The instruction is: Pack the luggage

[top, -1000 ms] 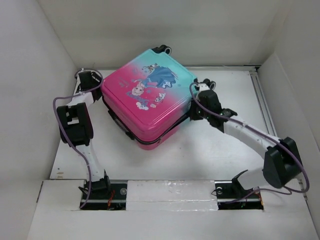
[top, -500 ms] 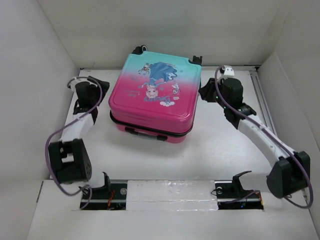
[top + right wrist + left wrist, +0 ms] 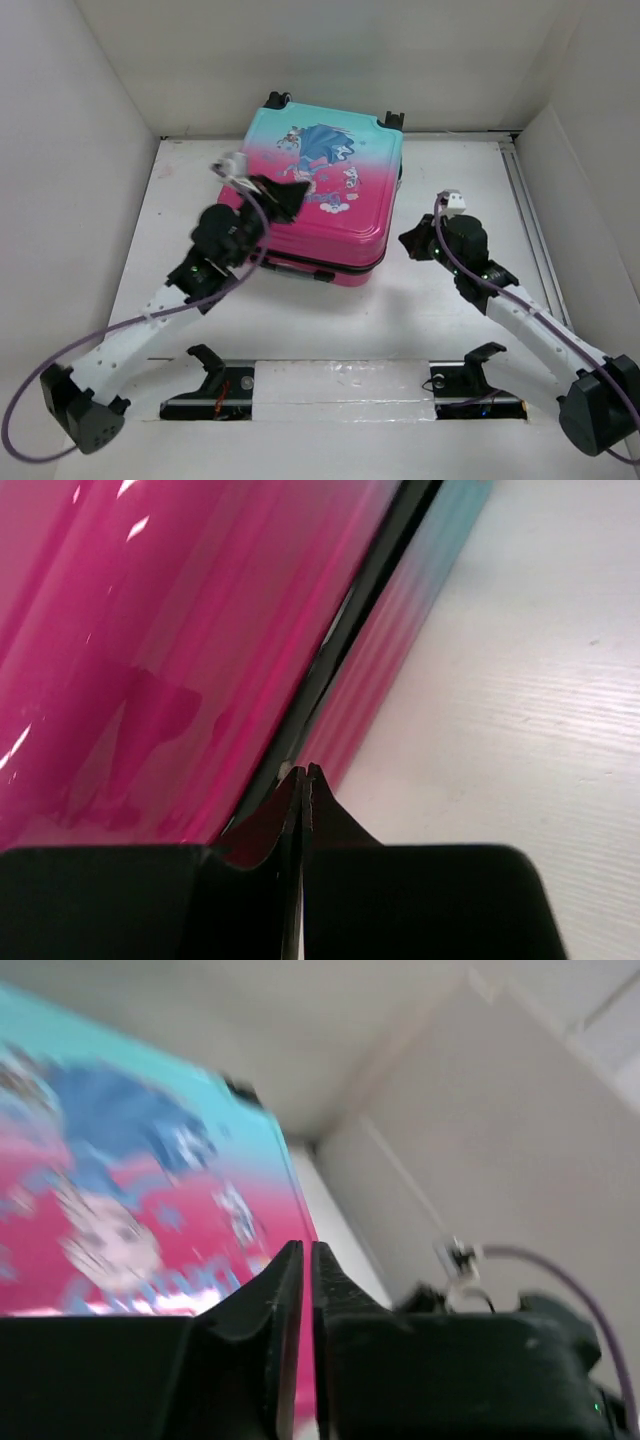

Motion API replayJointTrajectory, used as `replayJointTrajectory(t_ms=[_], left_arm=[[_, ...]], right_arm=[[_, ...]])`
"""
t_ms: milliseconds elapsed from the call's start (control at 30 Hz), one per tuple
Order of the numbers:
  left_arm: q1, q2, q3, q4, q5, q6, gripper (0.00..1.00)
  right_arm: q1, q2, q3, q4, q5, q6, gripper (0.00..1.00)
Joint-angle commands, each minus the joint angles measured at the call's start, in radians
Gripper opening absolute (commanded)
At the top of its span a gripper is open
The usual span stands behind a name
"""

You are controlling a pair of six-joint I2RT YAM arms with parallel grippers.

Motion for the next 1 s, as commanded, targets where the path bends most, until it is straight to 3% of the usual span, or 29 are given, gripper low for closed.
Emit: replayJointTrajectory(t_ms=[0,67,100,200,300,367,500,567,633,800,967], left_arm=[[-0.276,0.048,-0.058,-0.058,-0.161,0.124,0.02],[-0.401,0.048,-0.058,-0.058,-0.358,0.176,0.0],[-0.518,0.048,-0.07,-0.045,-0.41,0.199,0.0],[-0.63,0.048,-0.125,-0.047,-0.52,0.177,0.0],[-0.641,0.048,-0.283,-0.047,-0.511,0.063,0.0],[-0.641,0.035,-0.371,-0.047,-0.511,-0.098,0.0],[-0.641,-0.103,-0.575,-0.033,-0.565,-0.299,0.0],[-0.641,-0.19,-0.636,-0.071,-0.6,-0.337,0.0],[-0.641,-0.228,-0.647,-0.178,-0.635,-0.411,0.0],[-0.641,-0.229,-0.69,-0.127,-0.64,-0.374,0.23],[-0.641,-0.098,-0.637,-0.041,-0.62,-0.345,0.26]], right_arm=[[0.081,0.029,-0.011,0.029,-0.064,0.001,0.0],[0.123,0.069,-0.011,0.061,-0.075,0.001,0.0],[0.163,0.078,0.015,0.075,-0.084,0.001,0.0],[0.213,0.126,0.052,0.1,-0.075,-0.008,0.0],[0.227,0.196,0.124,0.109,-0.066,-0.029,0.0],[0.237,0.24,0.162,0.109,-0.066,-0.041,0.0],[0.247,0.21,0.145,0.061,0.046,-0.031,0.0],[0.256,0.167,0.072,0.061,0.092,-0.031,0.04],[0.257,0.103,0.014,0.084,0.104,-0.022,0.15],[0.237,0.06,-0.109,0.205,0.059,-0.022,0.34],[0.154,0.084,-0.138,0.317,-0.07,-0.132,0.42]])
